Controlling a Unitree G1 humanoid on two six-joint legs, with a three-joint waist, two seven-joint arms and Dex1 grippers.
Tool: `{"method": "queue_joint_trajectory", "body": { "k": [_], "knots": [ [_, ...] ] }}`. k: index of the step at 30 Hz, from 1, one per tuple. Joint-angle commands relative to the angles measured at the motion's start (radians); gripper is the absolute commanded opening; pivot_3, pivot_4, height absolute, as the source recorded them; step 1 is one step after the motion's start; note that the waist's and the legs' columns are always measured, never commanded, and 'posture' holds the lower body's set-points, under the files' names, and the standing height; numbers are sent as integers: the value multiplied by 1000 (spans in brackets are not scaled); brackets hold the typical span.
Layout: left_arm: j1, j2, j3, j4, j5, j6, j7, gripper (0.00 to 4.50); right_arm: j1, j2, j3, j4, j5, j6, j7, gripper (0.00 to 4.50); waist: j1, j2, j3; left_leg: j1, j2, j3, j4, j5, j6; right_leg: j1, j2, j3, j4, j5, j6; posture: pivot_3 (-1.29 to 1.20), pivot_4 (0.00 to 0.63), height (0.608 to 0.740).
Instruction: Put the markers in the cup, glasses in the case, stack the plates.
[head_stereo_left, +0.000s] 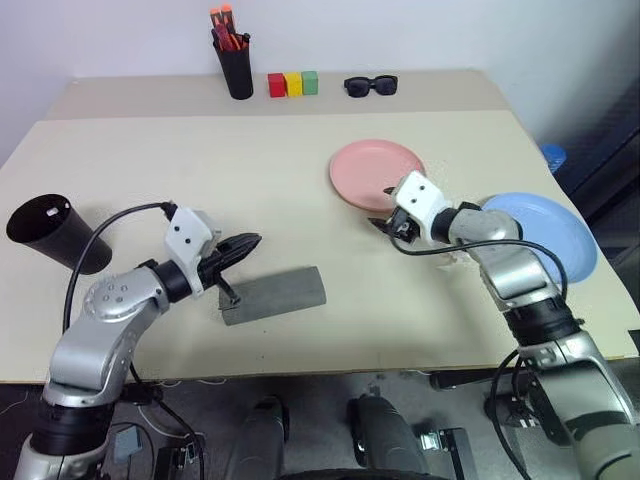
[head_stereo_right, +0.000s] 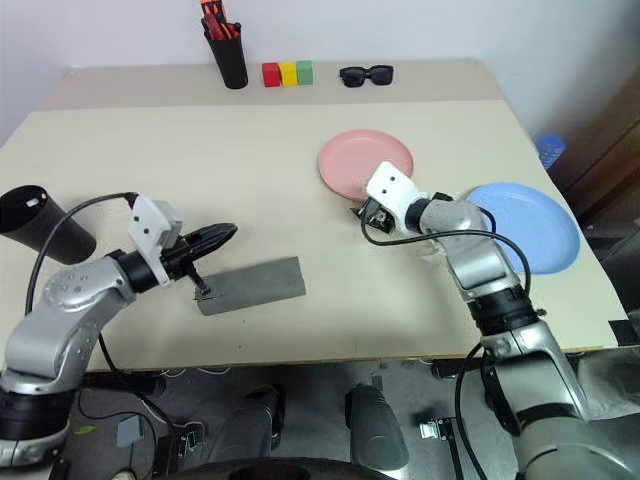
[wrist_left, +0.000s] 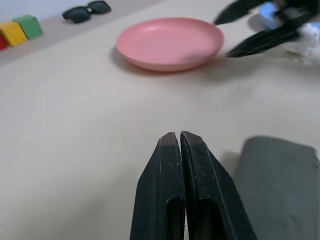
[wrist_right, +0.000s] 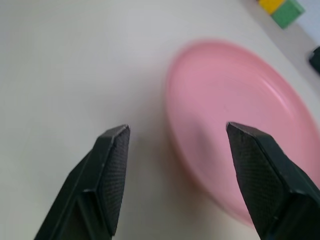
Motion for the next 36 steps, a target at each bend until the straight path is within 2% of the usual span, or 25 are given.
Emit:
{"method": "queue_joint_trajectory", "body": {
  "k": [1,2,4,9,10,14,17,20,24,29,34,36],
  "knots": [
    [33,15,28,-55,-17,-38,-26,76,-86,36,22,165,-78,-143,-59,3092,2,0,0,0,0,0,0,0,0,0,0,0,0,0,0,0,150,740],
    [45,18,29,-62,-18,-39,-32,76,-108,46,32,216,-98,-177,-73,3092,1,0,0,0,0,0,0,0,0,0,0,0,0,0,0,0,150,740],
    [67,28,29,-75,-8,-44,-37,0,-147,60,48,302,-141,-236,-103,2585,0,0,0,0,0,0,1,0,0,1,0,0,1,0,0,0,150,740],
    [86,32,29,-97,1,-45,-21,0,-177,73,40,368,-171,-307,-124,186,2,0,0,1,0,-1,1,0,0,2,0,0,1,0,0,0,150,740],
    [86,30,29,-101,-1,-42,-17,0,-175,72,36,362,-172,-310,-120,86,1,1,0,1,0,-1,1,0,0,2,0,0,0,0,0,0,150,740],
    [71,20,5,-100,21,-53,4,0,-145,46,16,292,-187,-317,-138,86,1,1,0,1,0,-1,1,0,0,1,0,0,1,0,0,0,150,740],
    [39,-9,-24,-99,35,-63,32,0,-81,-23,-52,117,-133,-248,-79,86,6,1,1,0,0,-1,1,0,0,1,0,0,1,0,0,0,150,740],
    [1,-67,-125,-132,34,-60,36,0,138,-215,-240,-245,76,-113,136,86,42,3,1,-1,-1,-2,1,0,0,2,-1,-1,0,0,0,0,150,740],
    [-41,-110,-253,-108,92,-82,29,0,416,-387,-483,-512,225,94,257,86,52,4,1,-1,-2,-2,3,-2,3,5,-3,-1,-3,-1,3,0,150,740],
    [-103,-164,-329,-63,99,-84,13,0,664,-454,-661,-635,248,220,288,86,28,7,-1,4,-1,-1,3,-2,3,7,0,0,-1,-1,1,0,150,740],
    [-147,-163,-346,-22,101,-99,-26,0,797,-489,-686,-627,184,238,276,86,21,8,-2,7,-1,2,3,-1,5,10,1,2,0,-1,1,0,150,740],
    [-158,-160,-338,-7,102,-103,-36,0,805,-498,-677,-603,161,241,262,681,23,8,-2,7,-1,2,4,-1,5,10,1,2,0,-1,1,0,150,740]
  ]
}}
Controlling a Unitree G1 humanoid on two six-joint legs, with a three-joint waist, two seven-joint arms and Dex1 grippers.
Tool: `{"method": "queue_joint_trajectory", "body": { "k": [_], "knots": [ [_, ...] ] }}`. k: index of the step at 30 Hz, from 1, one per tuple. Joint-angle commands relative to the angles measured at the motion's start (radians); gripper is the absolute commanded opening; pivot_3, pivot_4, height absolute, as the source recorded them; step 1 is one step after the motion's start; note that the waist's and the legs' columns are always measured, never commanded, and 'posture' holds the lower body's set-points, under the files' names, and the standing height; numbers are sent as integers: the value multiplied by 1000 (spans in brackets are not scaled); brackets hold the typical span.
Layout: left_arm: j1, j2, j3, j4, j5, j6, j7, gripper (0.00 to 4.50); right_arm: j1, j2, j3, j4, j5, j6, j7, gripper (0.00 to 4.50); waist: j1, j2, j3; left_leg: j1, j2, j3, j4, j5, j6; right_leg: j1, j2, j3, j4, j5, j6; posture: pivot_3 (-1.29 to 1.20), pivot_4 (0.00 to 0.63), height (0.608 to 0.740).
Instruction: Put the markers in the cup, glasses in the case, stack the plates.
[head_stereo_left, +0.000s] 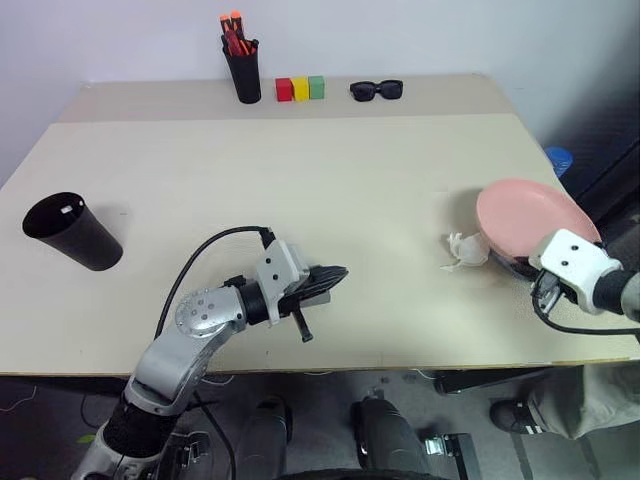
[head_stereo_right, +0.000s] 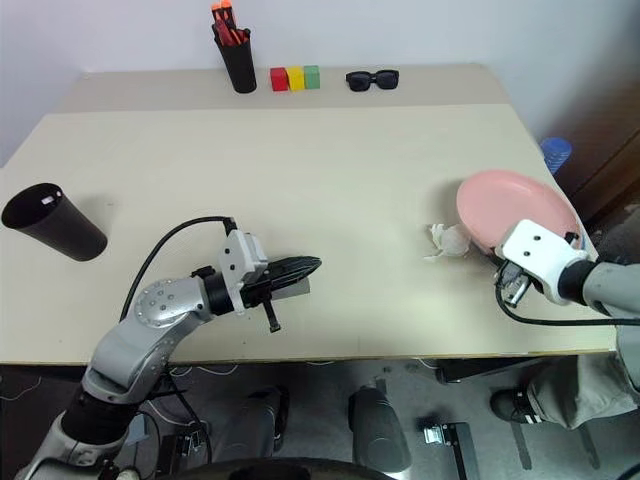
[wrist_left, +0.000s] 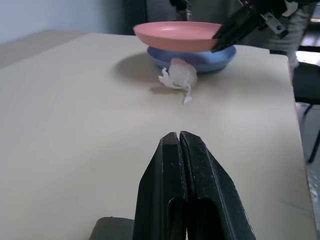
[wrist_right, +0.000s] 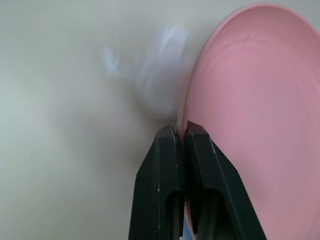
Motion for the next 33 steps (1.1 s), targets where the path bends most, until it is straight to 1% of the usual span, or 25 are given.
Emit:
{"method": "queue_joint_trajectory", "body": {
  "k": [1,5,8,10,14,16,20,23,25,27,28,33],
  "knots": [
    [-23,8,12,6,7,-33,-18,0,-11,-31,-23,11,-43,-8,-33,1018,2,0,0,0,0,0,0,0,0,0,0,0,0,0,0,0,150,740],
    [-19,11,24,4,12,-34,-13,0,-75,2,-3,-27,-1,-12,-39,2943,2,0,0,-1,0,0,0,0,0,0,0,0,0,0,0,0,150,740],
    [-5,11,32,-9,16,-29,2,0,-125,26,35,-47,46,-9,-12,2943,4,0,0,-1,0,0,0,0,0,0,0,0,0,0,0,0,150,740],
    [5,10,35,-21,16,-25,10,0,-153,36,81,-39,37,-24,-15,2943,5,-1,0,-1,0,0,0,0,0,0,0,0,0,0,0,0,150,740],
    [22,11,39,-44,15,-15,26,0,-229,53,212,52,-60,-100,-56,2943,7,-1,0,-2,0,-1,0,0,0,0,-1,0,-1,0,0,0,150,740],
    [29,13,43,-57,15,-9,36,0,-276,65,278,136,-123,-163,-91,2943,7,-1,0,-2,0,0,1,0,0,0,-1,0,-1,0,0,0,150,740],
    [41,18,52,-78,14,5,54,0,-323,71,335,249,-193,-239,-132,2943,7,-1,0,-2,0,0,1,0,0,-1,-1,0,-1,0,0,0,150,740],
    [59,24,60,-99,13,15,67,0,-327,60,356,296,-216,-283,-128,2158,7,-1,0,-3,0,-1,1,0,0,-1,-1,0,-1,0,0,0,150,740],
    [69,26,61,-109,12,19,73,0,-324,58,352,298,-214,-299,-120,1080,7,-1,0,-3,0,-1,1,0,0,-1,-1,0,-1,0,0,0,150,740],
    [75,26,61,-118,12,23,78,0,-324,60,339,288,-208,-311,-120,250,7,-1,0,-3,0,-1,1,0,0,-1,-1,0,-1,0,0,0,150,740],
    [77,26,61,-121,12,25,79,0,-327,62,331,280,-203,-312,-122,65,6,-1,0,-3,0,-1,1,0,0,-1,-1,0,-1,0,0,0,150,740],
    [82,17,76,-118,3,26,87,0,-353,47,246,224,-148,-251,-118,35,5,-1,0,-3,0,-1,1,0,0,-1,-1,0,-1,0,0,0,150,740]
  ]
}}
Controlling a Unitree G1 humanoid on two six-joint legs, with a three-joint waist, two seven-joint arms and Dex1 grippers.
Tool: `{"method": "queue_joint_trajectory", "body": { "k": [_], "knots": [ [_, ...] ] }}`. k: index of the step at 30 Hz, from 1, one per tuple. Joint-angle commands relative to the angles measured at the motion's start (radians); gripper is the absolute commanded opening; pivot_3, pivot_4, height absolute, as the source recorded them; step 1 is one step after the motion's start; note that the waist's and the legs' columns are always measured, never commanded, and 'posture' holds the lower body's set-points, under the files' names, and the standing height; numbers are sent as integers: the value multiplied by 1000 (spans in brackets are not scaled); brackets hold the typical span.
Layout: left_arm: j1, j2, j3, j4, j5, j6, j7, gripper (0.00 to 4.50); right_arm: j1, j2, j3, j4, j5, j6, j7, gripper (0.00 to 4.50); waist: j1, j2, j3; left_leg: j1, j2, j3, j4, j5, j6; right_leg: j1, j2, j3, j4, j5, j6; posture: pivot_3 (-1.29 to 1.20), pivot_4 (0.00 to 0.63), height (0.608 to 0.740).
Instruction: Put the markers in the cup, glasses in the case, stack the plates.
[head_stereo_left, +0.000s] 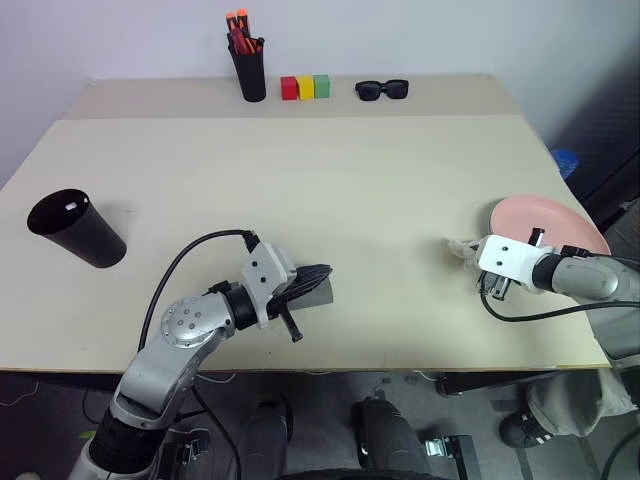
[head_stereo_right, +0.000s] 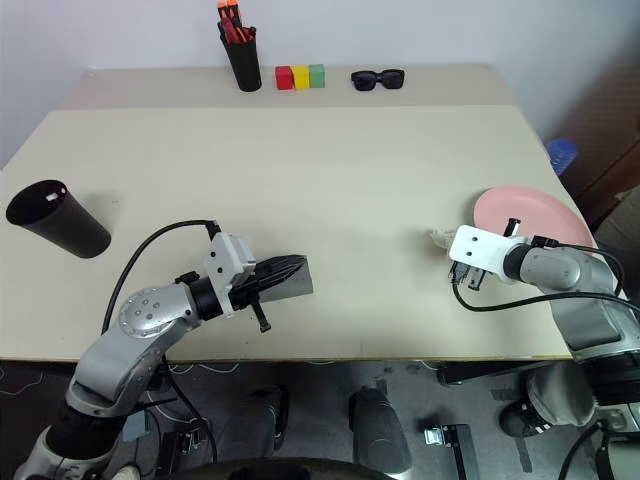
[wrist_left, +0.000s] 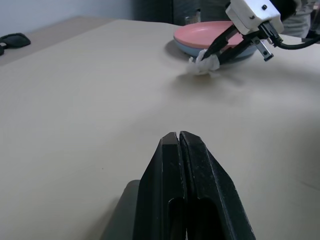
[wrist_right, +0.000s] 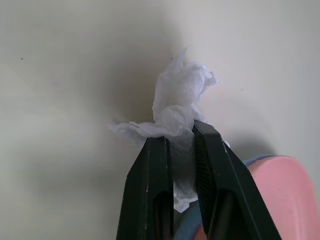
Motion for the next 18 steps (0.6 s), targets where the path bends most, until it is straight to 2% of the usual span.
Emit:
{"method": "queue_joint_trajectory", "body": {
  "k": [1,6,12,13,18],
  "knots": [
    [0,-4,26,-33,-20,-5,4,0,-34,-38,-107,-60,52,48,7,35,-1,0,0,0,0,0,0,0,0,0,0,0,0,0,0,0,150,740],
    [-15,-13,7,-37,-54,-12,-30,0,-52,-100,-166,0,58,132,13,35,3,0,0,0,0,0,0,0,0,0,0,0,0,0,0,0,150,740],
    [-30,-17,1,-7,-43,-27,-47,0,-30,-129,-179,107,81,110,37,35,1,0,0,0,0,0,0,0,0,0,0,0,0,0,0,0,150,740],
    [-27,-16,3,-6,-44,-31,-51,0,-31,-121,-187,99,102,121,48,1077,-2,1,0,0,0,0,0,0,0,0,0,0,0,0,0,0,150,740],
    [-12,-22,-3,-6,-33,-36,-47,0,-30,-116,-183,109,102,115,19,3485,-6,1,0,0,0,0,0,0,0,0,0,0,1,0,0,0,150,740]
  ]
}}
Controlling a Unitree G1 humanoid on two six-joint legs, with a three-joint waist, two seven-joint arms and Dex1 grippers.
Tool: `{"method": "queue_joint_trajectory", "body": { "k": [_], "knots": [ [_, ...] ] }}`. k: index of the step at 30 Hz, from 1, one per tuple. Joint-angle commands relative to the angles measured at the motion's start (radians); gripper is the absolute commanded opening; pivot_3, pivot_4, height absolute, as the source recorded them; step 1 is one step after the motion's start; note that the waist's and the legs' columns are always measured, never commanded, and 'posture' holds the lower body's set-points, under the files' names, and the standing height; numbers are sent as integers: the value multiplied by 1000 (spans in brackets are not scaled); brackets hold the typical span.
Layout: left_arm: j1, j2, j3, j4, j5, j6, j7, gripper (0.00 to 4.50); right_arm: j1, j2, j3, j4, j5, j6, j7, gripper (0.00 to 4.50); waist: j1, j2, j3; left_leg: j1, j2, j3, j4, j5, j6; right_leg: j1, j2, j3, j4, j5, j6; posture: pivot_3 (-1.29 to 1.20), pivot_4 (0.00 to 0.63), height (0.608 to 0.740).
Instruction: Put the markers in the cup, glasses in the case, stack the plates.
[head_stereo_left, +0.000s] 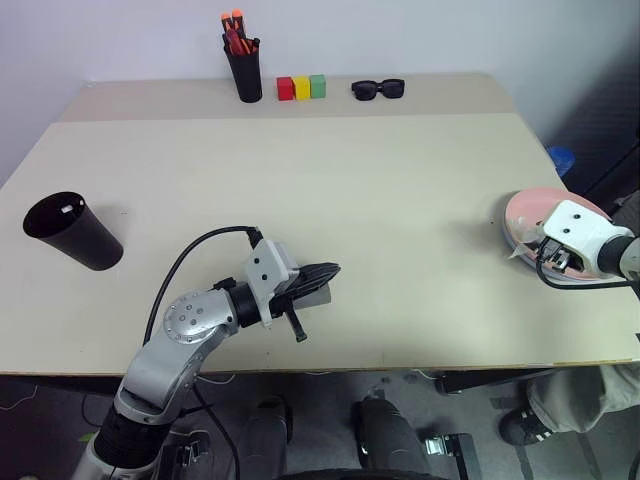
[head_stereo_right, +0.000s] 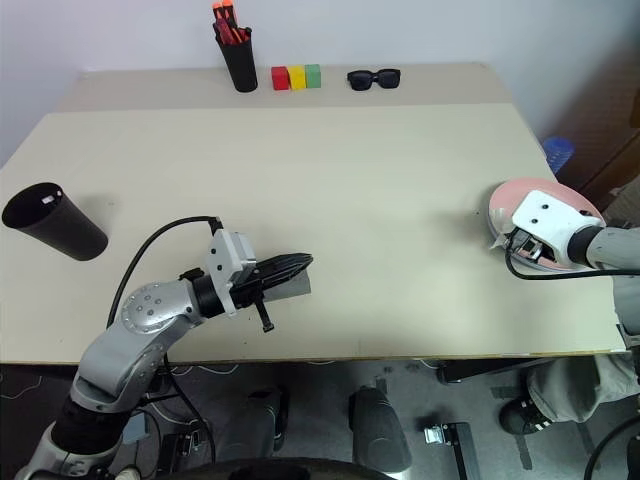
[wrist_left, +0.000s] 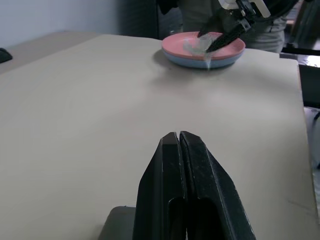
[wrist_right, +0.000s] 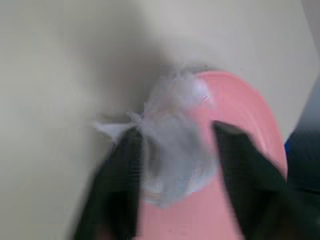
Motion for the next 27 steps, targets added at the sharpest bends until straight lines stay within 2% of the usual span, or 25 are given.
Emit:
{"method": "queue_joint_trajectory", "body": {
  "k": [1,5,8,12,17,27],
  "knots": [
    [13,-1,4,-16,1,-27,3,0,-9,-6,-27,-12,-15,-19,-41,4063,3,0,0,0,0,0,0,0,0,0,0,0,0,0,0,0,150,740],
    [22,-2,38,-10,8,-35,25,0,-22,3,-21,-26,-2,-38,-42,4063,6,0,0,0,0,0,1,0,0,0,0,0,0,0,0,0,150,740],
    [57,1,114,2,17,-44,77,0,-36,39,-23,-71,53,-41,-16,4063,1,0,0,0,0,0,1,0,0,0,0,0,0,0,0,0,150,740],
    [125,7,226,54,107,-85,194,0,-53,139,-40,-159,210,15,38,4063,-2,0,0,0,1,0,0,0,0,0,0,0,0,0,0,0,150,740],
    [171,-4,370,95,149,-120,306,0,-88,222,-44,-170,316,76,65,4063,9,0,0,-1,0,-1,1,0,0,0,0,0,0,0,0,0,150,740],
    [229,-10,403,58,150,-122,330,0,-134,305,-27,-101,381,124,59,4063,9,-1,0,-2,0,-1,2,0,0,0,0,-1,-1,0,0,0,150,740]
  ]
}}
